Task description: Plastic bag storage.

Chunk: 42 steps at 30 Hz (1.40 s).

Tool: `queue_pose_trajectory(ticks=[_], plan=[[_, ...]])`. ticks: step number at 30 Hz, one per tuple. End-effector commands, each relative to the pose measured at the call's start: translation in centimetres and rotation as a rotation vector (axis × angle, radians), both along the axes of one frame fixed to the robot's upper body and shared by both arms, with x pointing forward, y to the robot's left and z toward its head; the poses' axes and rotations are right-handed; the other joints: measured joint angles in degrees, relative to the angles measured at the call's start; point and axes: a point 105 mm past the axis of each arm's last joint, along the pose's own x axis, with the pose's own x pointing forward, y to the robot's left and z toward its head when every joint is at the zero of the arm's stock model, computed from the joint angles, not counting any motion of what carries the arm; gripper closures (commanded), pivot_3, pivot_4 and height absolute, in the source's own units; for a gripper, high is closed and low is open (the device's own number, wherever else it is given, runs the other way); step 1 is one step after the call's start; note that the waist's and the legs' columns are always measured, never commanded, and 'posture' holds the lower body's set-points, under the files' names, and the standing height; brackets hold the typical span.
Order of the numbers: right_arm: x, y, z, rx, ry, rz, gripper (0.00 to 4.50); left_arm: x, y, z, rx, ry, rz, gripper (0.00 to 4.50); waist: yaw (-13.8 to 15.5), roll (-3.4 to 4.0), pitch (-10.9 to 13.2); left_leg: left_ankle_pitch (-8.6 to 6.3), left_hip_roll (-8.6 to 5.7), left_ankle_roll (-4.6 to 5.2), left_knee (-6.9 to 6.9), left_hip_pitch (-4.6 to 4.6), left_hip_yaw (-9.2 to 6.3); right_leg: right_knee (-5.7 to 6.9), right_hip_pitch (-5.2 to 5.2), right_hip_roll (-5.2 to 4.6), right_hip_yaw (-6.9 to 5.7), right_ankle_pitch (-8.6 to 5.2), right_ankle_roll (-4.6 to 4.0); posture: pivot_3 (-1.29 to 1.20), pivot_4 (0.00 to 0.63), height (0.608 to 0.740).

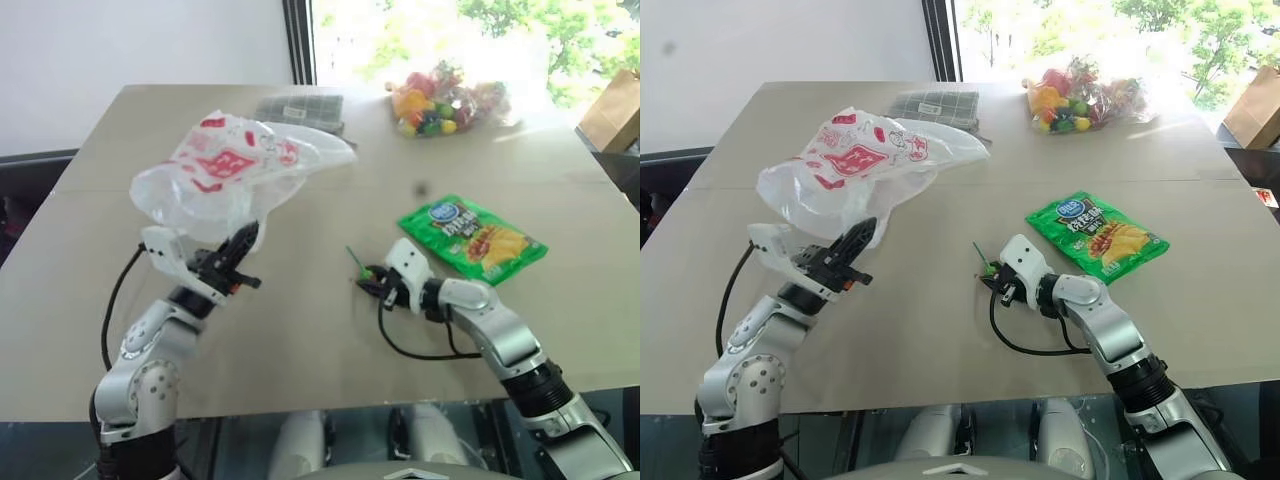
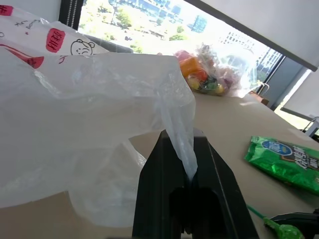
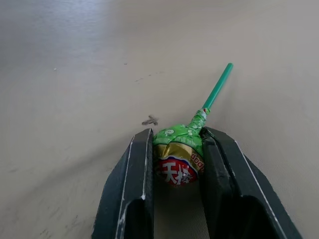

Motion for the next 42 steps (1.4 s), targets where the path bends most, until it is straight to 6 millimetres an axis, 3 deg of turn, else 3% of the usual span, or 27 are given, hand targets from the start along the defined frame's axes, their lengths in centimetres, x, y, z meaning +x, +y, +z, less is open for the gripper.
queue_pose_trajectory(ticks=[1,4,7,13,18,22,24,29,31,32,34,37,38,42], plan=[[1.1,0.7,2.0,0.050,-0.054,-0.008,3.79,-1.8,-3.2,0.8,-0.013,-0.020,-0.162,4.50,-0.16,0.00,0.00,0.00,0.00,0.00,0.00,0.01,0.02,0.01,-0.01,0.00,0.02,0.00,0.00,0.00,0.150,0.740],[2.6,1.9,4.0,0.086,-0.098,-0.004,3.79,-3.3,-4.5,-0.4,0.015,0.043,-0.256,4.50,-0.38,0.06,0.03,0.00,0.06,0.00,-0.01,0.06,0.16,0.10,-0.10,0.09,0.19,0.00,-0.01,0.00,0.150,0.740],[4.6,4.8,6.8,0.141,-0.128,0.033,3.79,-4.9,-5.1,-1.7,0.047,0.097,-0.322,4.50,-1.02,0.18,0.11,0.01,0.13,-0.02,-0.02,0.12,0.27,0.16,-0.17,0.18,0.31,0.00,-0.02,0.00,0.150,0.740],[6.1,9.0,9.1,0.180,-0.187,0.101,3.79,-5.9,-5.0,-2.9,0.065,0.129,-0.343,4.50,-0.76,0.23,0.14,0.01,0.09,-0.02,-0.09,0.03,0.24,0.10,-0.22,0.14,0.31,-0.01,-0.06,0.00,0.150,0.740],[7.8,10.6,10.1,0.227,-0.231,0.052,3.79,-6.4,-4.9,-2.8,0.062,0.113,-0.333,4.50,-1.07,0.30,0.18,0.00,0.07,-0.01,-0.10,0.00,0.28,0.08,-0.26,0.09,0.32,-0.01,-0.06,0.00,0.150,0.740],[9.3,10.3,7.5,0.144,-0.213,-0.020,3.79,-6.7,-5.1,-2.5,0.053,0.091,-0.340,4.50,-1.30,0.36,0.22,0.01,0.08,-0.02,-0.14,0.01,0.29,0.09,-0.27,0.09,0.33,-0.02,-0.07,0.00,0.150,0.740],[9.5,10.7,7.1,0.157,-0.174,-0.028,3.79,-6.8,-5.2,-2.6,0.056,0.086,-0.350,4.50,-1.41,0.37,0.23,0.01,0.08,-0.02,-0.14,0.01,0.30,0.08,-0.28,0.08,0.34,-0.02,-0.07,0.00,0.150,0.740],[9.2,12.4,10.3,0.342,-0.125,-0.006,3.79,-6.9,-5.0,-2.9,0.061,0.090,-0.350,4.50,-1.90,0.48,0.30,0.01,0.11,-0.03,-0.15,-0.22,0.48,0.21,-0.67,0.10,0.51,-0.01,-0.08,0.00,0.150,0.740],[8.6,12.9,11.1,0.378,-0.118,0.040,2.77,-6.9,-4.9,-3.1,0.065,0.092,-0.350,4.50,-1.83,0.52,0.32,0.02,0.14,-0.04,-0.17,-0.28,0.51,0.26,-0.78,0.11,0.52,-0.01,-0.08,0.00,0.150,0.740],[8.2,13.3,11.0,0.382,-0.097,0.075,2.55,-6.9,-4.9,-3.3,0.069,0.094,-0.352,4.50,-1.82,0.52,0.32,0.02,0.14,-0.04,-0.18,-0.29,0.51,0.25,-0.78,0.11,0.52,-0.02,-0.08,0.00,0.150,0.740],[7.5,13.8,10.8,0.361,-0.095,0.128,1.62,-6.8,-4.8,-3.5,0.069,0.100,-0.349,4.50,-1.78,0.52,0.32,0.02,0.14,-0.04,-0.19,-0.29,0.53,0.22,-0.78,0.11,0.53,-0.02,-0.08,0.00,0.150,0.740],[7.6,13.6,11.0,0.352,-0.126,0.111,0.27,-6.3,-4.8,-3.8,0.065,0.101,-0.344,4.50,-1.70,0.54,0.33,0.02,0.12,-0.04,-0.20,-0.30,0.55,0.22,-0.78,0.08,0.54,-0.01,-0.08,0.00,0.150,0.740],[7.9,13.1,10.6,0.334,-0.137,0.095,0.03,-5.9,-4.7,-3.8,0.057,0.093,-0.330,4.50,-1.67,0.54,0.33,0.02,0.12,-0.04,-0.20,-0.30,0.54,0.23,-0.79,0.08,0.53,-0.01,-0.08,0.00,0.150,0.740],[9.3,8.8,8.1,0.251,-0.152,0.020,0.03,-4.8,-4.2,-3.3,0.035,0.064,-0.285,4.50,-1.50,0.49,0.30,0.02,0.12,-0.04,-0.20,-0.33,0.52,0.22,-0.81,0.08,0.52,-0.01,-0.08,0.00,0.150,0.740]])
